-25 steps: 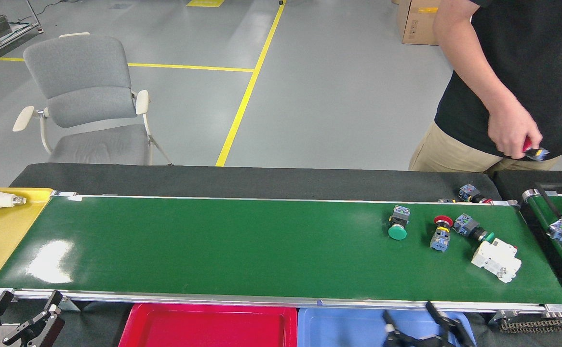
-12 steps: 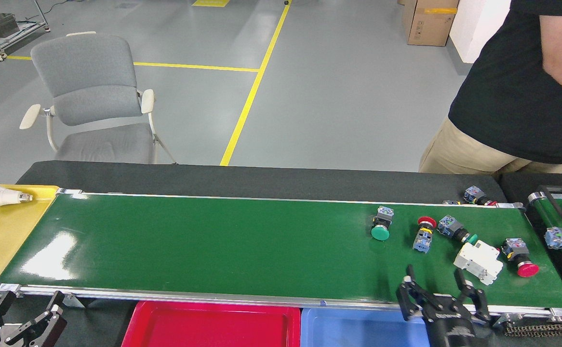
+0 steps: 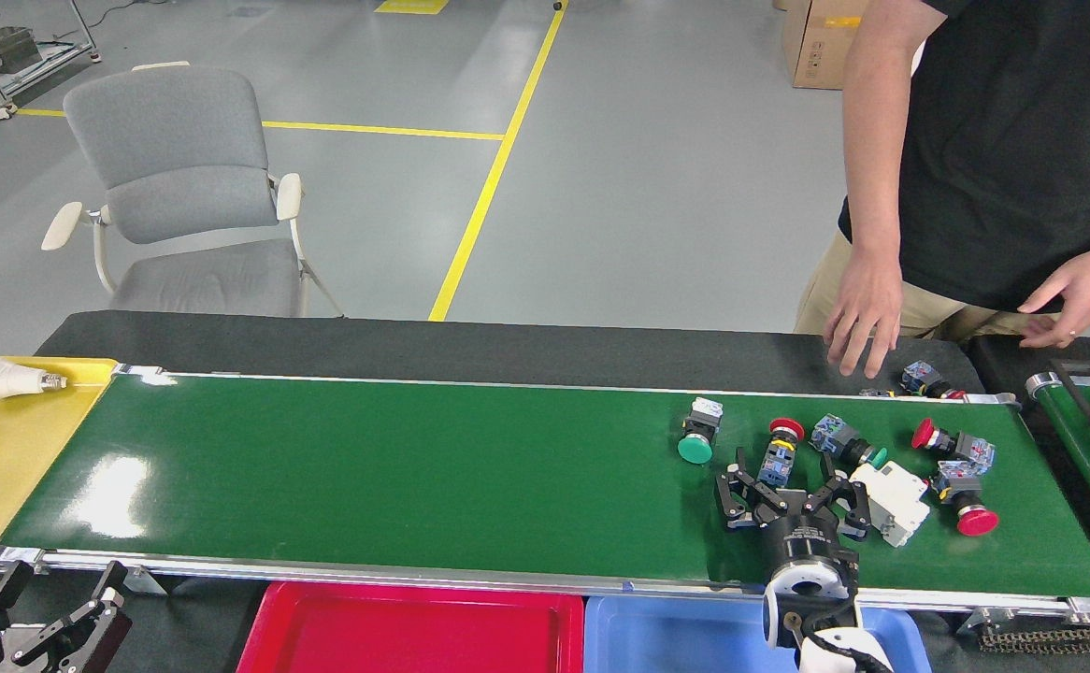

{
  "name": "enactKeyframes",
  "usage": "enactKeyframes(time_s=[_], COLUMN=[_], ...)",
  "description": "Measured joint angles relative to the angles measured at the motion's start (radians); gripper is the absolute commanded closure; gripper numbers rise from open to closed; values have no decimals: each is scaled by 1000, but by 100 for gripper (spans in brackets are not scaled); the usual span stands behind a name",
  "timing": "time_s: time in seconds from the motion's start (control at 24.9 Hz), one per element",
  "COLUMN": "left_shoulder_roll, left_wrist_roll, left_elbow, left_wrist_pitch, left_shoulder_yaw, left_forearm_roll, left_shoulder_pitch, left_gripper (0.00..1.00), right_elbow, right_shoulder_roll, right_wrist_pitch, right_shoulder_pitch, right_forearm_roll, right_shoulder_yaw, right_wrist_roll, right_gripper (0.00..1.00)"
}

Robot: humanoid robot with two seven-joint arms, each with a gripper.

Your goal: Pick switch part from conveyor to tray

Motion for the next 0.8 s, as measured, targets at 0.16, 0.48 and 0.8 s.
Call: enactKeyframes(time_s=[0.16, 0.48, 0.8], left_shoulder_roll=[0, 0, 0], left_wrist_roll=[0, 0, -5], left_elbow=[2, 2, -46], left_wrist_pitch=[0, 0, -6], left_shoulder_yaw=[0, 0, -14], left_forearm_roll=[0, 0, 1], left_shoulder_pitch=[0, -6, -51], left_gripper=[0, 0, 0], right_elbow=[17, -159, -330], right_shoulder_roll=[-13, -23, -30], right_wrist_pitch=[-2, -191, -559], right_shoulder_pitch=[0, 76, 161], right_forearm_roll=[-2, -11, -6], right_shoulder_yaw=[48, 192, 503], right_wrist_roll=[3, 4, 2], right_gripper=[83, 89, 0])
